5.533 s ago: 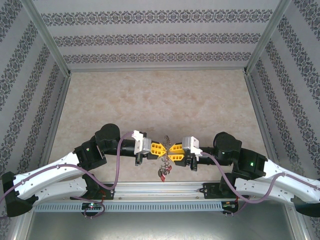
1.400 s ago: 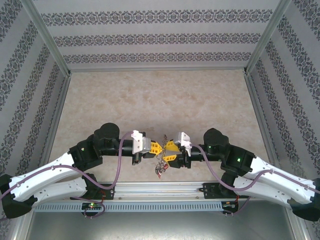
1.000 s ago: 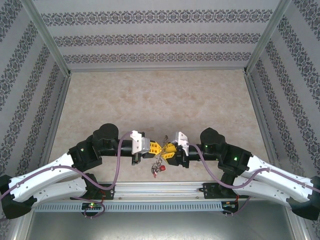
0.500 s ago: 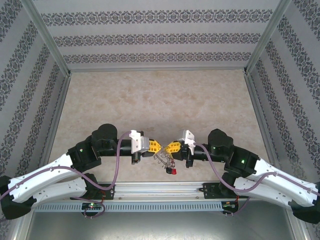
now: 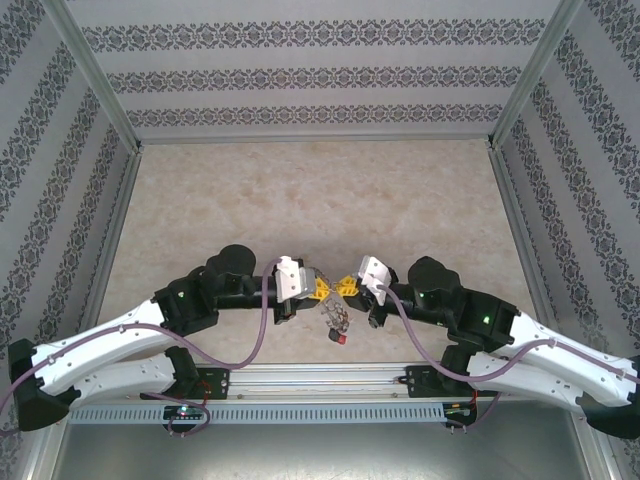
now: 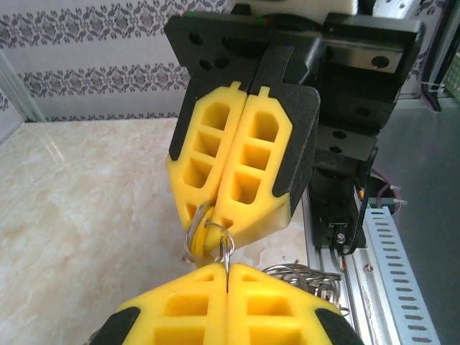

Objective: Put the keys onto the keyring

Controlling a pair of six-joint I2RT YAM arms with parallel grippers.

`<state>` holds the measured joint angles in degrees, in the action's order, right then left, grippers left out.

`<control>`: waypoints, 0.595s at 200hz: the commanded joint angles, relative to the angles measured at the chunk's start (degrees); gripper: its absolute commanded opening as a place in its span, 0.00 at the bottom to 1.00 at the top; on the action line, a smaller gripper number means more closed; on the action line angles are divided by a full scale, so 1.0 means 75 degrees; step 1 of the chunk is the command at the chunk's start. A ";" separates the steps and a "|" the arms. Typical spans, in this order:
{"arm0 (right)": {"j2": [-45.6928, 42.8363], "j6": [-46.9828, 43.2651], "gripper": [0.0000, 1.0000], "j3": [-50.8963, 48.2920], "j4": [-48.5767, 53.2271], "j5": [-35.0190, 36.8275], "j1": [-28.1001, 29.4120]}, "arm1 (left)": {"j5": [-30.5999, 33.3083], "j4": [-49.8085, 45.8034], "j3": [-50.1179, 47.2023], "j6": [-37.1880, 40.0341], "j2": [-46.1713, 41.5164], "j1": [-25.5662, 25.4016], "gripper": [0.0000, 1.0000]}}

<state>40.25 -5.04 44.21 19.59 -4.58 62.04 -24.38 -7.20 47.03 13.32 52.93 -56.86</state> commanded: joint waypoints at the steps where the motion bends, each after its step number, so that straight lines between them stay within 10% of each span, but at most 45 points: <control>1: 0.0080 -0.0301 0.00 0.0428 0.0000 0.0317 0.0118 | 0.0258 0.0124 0.0028 0.0135 0.0153 0.0082 0.00; 37: 0.0141 -0.0302 0.00 0.0411 0.0048 0.0555 0.0210 | 0.0571 0.0201 -0.0137 0.0022 0.0263 0.0151 0.00; 119: 0.0711 -0.0337 0.00 0.0751 0.0348 0.1573 0.0285 | 0.0827 0.0770 -0.0749 -0.0422 -0.0167 0.0267 0.37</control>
<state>43.88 -6.70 46.30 22.55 2.02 63.66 -19.57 -5.89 43.03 12.62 53.49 -55.88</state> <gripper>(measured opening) 0.067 0.336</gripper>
